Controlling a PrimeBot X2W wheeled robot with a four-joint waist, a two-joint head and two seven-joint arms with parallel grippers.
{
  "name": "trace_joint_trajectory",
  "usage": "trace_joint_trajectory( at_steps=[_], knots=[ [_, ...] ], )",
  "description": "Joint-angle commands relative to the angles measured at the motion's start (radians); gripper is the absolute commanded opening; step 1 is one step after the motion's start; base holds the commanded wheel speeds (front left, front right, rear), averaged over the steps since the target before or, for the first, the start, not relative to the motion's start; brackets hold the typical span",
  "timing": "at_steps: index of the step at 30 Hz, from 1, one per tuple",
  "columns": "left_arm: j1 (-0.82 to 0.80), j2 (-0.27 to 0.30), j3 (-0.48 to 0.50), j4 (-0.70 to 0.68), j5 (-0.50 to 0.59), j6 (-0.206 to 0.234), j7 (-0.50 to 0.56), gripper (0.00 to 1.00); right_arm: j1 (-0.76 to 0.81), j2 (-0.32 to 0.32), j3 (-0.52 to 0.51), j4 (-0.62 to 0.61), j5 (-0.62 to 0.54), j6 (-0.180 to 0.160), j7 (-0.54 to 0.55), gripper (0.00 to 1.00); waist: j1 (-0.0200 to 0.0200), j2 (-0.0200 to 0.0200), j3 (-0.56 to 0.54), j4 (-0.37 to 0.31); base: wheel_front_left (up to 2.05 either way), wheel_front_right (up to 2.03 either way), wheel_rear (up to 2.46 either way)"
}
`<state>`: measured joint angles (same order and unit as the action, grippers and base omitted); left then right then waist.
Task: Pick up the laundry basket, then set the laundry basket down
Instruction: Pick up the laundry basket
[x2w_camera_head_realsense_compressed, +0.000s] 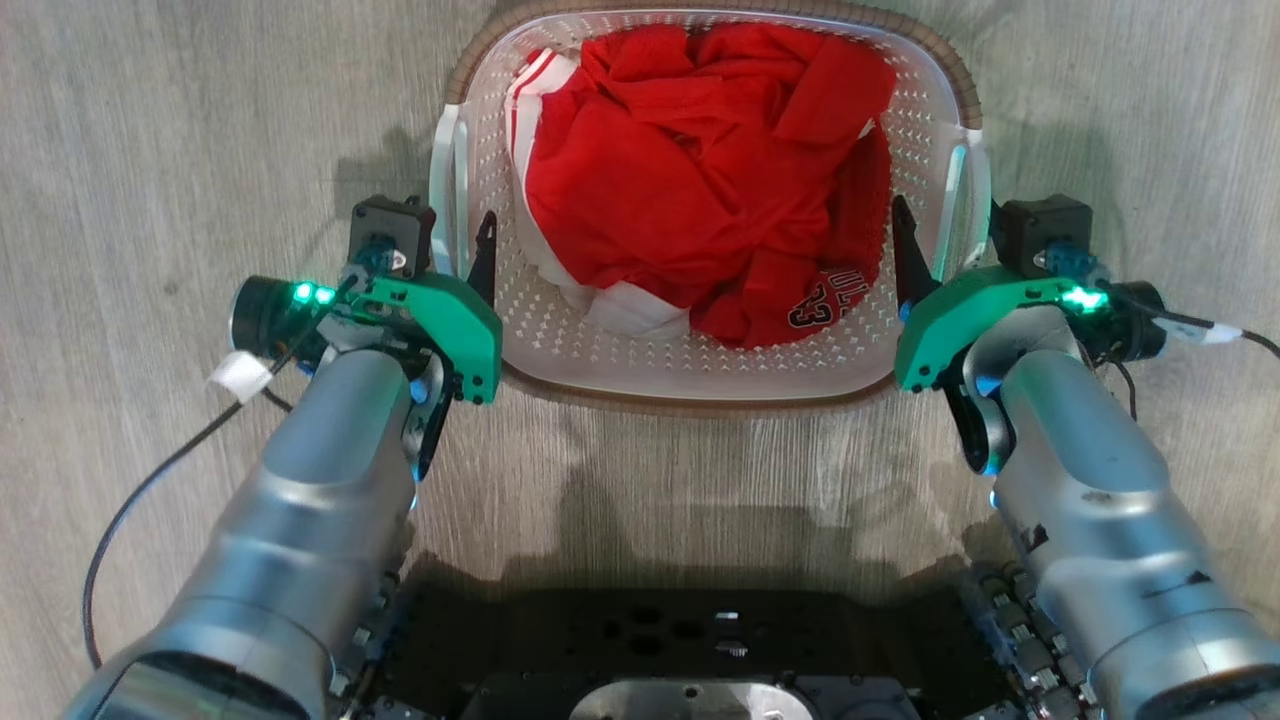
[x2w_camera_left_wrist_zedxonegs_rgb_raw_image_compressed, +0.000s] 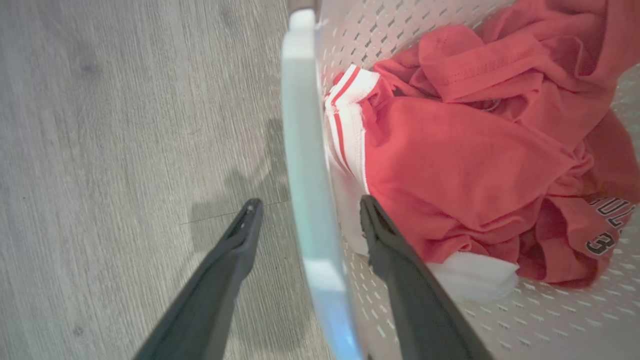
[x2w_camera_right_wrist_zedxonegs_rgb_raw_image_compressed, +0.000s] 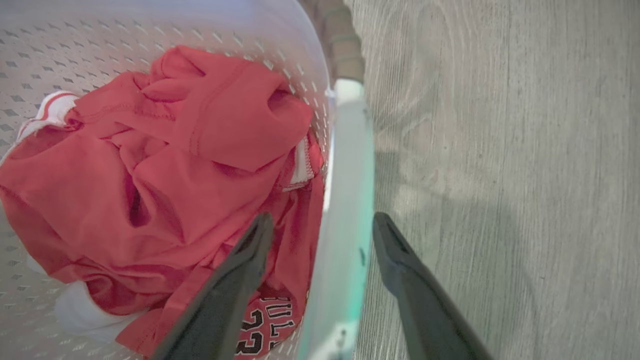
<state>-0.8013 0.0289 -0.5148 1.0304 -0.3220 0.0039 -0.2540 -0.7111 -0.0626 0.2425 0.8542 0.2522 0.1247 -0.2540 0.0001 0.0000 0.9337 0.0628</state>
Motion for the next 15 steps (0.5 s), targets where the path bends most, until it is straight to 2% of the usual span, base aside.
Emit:
trace_joint_trajectory(
  at_steps=[1,15],
  knots=[
    [0.017,0.021,0.011,0.001,-0.007,-0.002,-0.008,1.00,0.037,0.012,0.026,-0.004,0.006,0.006,-0.008,1.00,-0.0001,0.0000,0.002,0.001,0.00,0.00,0.00],
    [-0.054,0.021,-0.136,0.094,-0.118,-0.013,-0.008,1.00,-0.021,0.012,0.076,0.071,0.047,0.006,-0.008,1.00,-0.0001,0.0000,0.018,0.009,0.00,0.00,0.00]
  ],
)
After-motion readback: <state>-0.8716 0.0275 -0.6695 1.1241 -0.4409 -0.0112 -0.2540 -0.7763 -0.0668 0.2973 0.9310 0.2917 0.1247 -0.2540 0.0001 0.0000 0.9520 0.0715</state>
